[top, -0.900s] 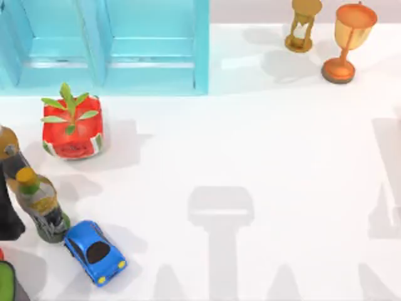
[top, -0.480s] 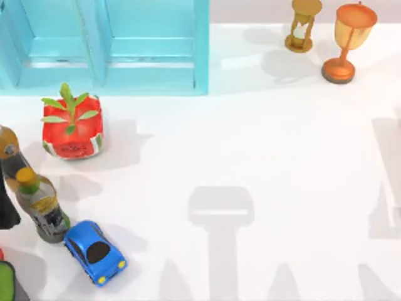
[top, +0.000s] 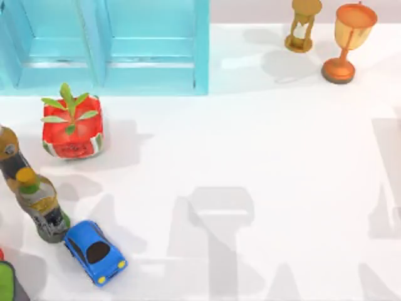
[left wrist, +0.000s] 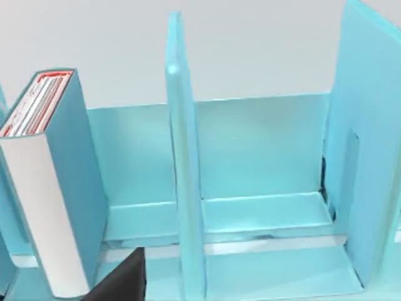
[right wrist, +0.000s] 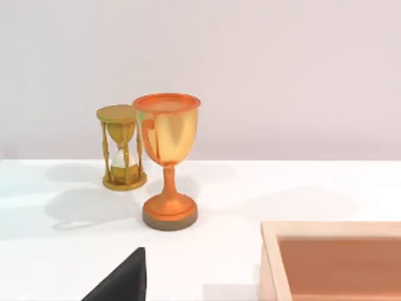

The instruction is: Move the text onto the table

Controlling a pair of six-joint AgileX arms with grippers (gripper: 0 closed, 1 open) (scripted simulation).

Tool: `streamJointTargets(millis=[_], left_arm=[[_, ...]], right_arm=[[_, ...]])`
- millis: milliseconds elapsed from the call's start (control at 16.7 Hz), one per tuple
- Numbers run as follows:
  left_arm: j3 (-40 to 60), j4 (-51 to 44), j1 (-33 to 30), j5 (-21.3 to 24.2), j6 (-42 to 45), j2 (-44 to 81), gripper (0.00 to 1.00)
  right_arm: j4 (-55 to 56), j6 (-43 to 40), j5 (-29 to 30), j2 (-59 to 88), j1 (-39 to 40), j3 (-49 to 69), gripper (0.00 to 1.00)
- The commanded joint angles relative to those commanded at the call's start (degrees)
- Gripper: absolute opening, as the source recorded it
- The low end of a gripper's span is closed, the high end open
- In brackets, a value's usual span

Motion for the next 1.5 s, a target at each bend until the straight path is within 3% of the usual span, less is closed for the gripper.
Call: streamJointTargets(millis=[360,600,1080,1500], left_arm=[[17.4,10.9,8.8,9.5,3.5,39.2,1.00],[26.5,16.8,13.7,13.9,4.8,55.8,1.00],[31.5,20.2,16.3,15.7,5.3,63.2,1.00],[39.7,19.0,14.1,13.7,4.4,69.7,1.00]], right_arm=[[0.0,0.0,0.0,0.0,0.0,0.0,1.00],[0.0,0.0,0.0,0.0,0.0,0.0,1.00],[0.0,0.0,0.0,0.0,0.0,0.0,1.00],[0.0,0.0,0.0,0.0,0.0,0.0,1.00]])
